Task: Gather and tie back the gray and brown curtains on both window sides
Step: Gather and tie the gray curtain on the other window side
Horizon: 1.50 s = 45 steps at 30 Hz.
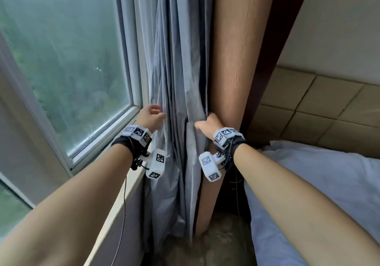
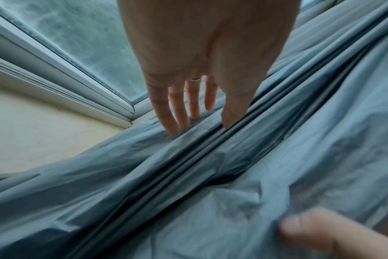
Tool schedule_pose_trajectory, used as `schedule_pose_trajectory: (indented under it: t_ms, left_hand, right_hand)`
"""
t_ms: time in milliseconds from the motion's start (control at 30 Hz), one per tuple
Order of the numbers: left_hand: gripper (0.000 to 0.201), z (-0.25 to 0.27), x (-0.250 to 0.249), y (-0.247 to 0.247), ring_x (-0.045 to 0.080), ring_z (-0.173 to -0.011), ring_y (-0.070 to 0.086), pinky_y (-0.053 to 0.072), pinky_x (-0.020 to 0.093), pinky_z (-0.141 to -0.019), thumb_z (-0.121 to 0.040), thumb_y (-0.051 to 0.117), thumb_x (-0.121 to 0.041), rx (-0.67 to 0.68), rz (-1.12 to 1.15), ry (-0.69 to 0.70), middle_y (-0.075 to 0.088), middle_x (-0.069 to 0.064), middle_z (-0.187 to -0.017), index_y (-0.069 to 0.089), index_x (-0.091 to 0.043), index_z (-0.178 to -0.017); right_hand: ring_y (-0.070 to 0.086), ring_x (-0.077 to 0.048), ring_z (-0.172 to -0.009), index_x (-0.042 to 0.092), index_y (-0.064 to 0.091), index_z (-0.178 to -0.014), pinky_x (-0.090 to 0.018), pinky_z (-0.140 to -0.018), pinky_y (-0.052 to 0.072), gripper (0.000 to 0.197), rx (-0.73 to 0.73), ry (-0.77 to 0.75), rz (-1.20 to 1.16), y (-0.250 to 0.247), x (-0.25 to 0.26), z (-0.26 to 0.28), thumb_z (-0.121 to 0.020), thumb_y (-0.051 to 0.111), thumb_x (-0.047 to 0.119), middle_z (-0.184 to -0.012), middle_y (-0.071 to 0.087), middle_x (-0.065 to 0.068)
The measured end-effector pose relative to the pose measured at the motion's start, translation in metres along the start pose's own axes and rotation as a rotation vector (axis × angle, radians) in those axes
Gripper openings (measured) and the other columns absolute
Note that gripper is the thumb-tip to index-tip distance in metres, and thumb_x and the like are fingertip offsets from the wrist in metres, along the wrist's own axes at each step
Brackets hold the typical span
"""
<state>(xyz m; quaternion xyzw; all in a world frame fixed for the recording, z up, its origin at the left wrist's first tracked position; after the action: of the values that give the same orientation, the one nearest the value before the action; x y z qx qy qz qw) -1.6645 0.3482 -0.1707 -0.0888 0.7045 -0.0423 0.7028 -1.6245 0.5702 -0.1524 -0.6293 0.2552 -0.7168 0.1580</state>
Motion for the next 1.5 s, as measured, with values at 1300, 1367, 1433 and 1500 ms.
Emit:
schedule_pose_trajectory:
  t_ms: [1300, 1367, 1433, 1500]
  left_hand:
    - [0.014, 0.038, -0.038, 0.06, 0.026, -0.082, 0.067, 0.058, 0.038, -0.086, -0.085, 0.07, -0.006, 0.58, 0.003, 0.144, 0.068, 0.014, -0.078, 0.071, -0.009, -0.071]
    - [0.008, 0.041, -0.034, 0.057, 0.023, -0.087, 0.067, 0.058, 0.039, -0.086, -0.087, 0.063, -0.002, 0.546, 0.08, 0.104, 0.07, 0.014, -0.087, 0.07, -0.003, -0.085]
    - [0.015, 0.031, -0.021, 0.043, 0.022, -0.09, 0.067, 0.057, 0.046, -0.088, -0.085, 0.062, -0.004, 0.308, 0.117, 0.09, 0.07, 0.015, -0.098, 0.068, -0.006, -0.098]
    - [0.041, 0.025, -0.006, 0.028, 0.022, -0.097, 0.065, 0.056, 0.048, -0.09, -0.079, 0.068, -0.016, 0.072, 0.078, 0.057, 0.066, 0.01, -0.111, 0.06, -0.011, -0.118]
  right_hand:
    - [0.064, -0.01, -0.105, 0.02, 0.053, -0.132, -0.029, -0.095, 0.051, 0.073, 0.039, -0.073, -0.057, 0.033, 0.007, 0.021, -0.066, 0.084, 0.026, -0.117, 0.068, 0.004]
    - [0.064, -0.013, -0.103, 0.014, 0.06, -0.126, -0.025, -0.088, 0.049, 0.054, -0.029, -0.061, -0.122, 0.029, 0.008, 0.026, -0.076, 0.079, 0.017, -0.11, 0.068, 0.001]
    - [0.066, -0.02, -0.101, 0.011, 0.065, -0.12, -0.025, -0.082, 0.048, 0.043, -0.06, -0.035, -0.129, 0.026, 0.005, 0.031, -0.078, 0.074, 0.016, -0.102, 0.068, 0.0]
    - [0.066, -0.023, -0.098, 0.011, 0.068, -0.112, -0.027, -0.082, 0.05, 0.039, -0.046, 0.002, -0.136, 0.025, -0.001, 0.033, -0.074, 0.07, 0.019, -0.097, 0.068, 0.0]
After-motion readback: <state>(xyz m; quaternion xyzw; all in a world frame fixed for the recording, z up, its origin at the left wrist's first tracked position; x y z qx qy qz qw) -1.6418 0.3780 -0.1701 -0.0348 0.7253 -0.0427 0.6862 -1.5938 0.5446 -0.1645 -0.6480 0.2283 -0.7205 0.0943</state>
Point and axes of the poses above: each hand's wrist, its own z-axis away from the middle knuckle, its own y-axis out of the palm, x = y × z, the point moved 7 cm from there along -z, towards the middle knuckle
